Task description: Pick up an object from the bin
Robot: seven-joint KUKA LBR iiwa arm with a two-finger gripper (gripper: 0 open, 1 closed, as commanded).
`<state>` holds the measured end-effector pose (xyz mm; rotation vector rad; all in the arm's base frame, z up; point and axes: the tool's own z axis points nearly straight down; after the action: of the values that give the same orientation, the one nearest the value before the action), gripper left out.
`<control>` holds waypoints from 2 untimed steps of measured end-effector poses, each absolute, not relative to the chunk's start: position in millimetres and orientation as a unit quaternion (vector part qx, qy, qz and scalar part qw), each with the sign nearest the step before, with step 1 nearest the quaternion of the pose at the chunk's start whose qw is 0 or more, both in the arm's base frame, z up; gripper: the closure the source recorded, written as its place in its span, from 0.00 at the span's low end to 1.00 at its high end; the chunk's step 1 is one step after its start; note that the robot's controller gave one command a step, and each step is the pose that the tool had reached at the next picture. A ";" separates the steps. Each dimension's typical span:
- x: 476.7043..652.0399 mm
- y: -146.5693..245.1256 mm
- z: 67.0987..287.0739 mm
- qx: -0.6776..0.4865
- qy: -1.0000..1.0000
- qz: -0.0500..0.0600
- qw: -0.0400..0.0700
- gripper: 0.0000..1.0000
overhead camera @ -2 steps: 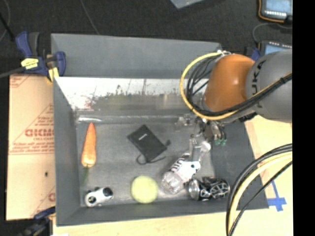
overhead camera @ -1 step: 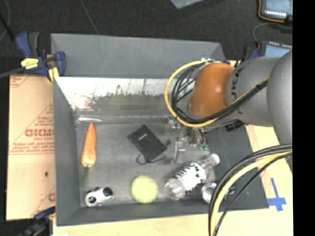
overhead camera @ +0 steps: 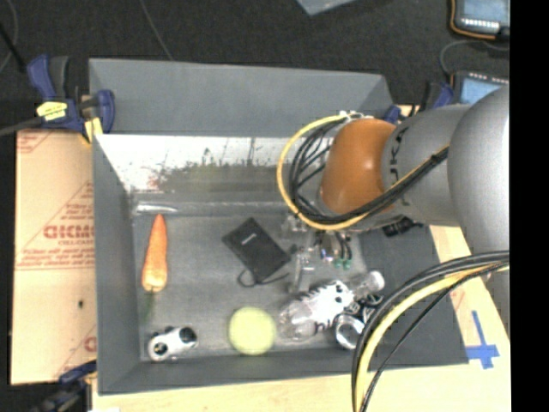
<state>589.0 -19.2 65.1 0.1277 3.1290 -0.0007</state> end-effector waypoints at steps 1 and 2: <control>602.3 39.9 71.1 0.067 0.998 0.000 0.013 1.00; 602.3 39.8 71.1 0.067 0.998 0.000 0.013 1.00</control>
Offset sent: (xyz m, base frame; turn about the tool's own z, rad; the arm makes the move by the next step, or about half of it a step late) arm 0.0000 0.0000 0.0000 0.0000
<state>602.3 39.8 71.1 0.2090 3.1095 0.0001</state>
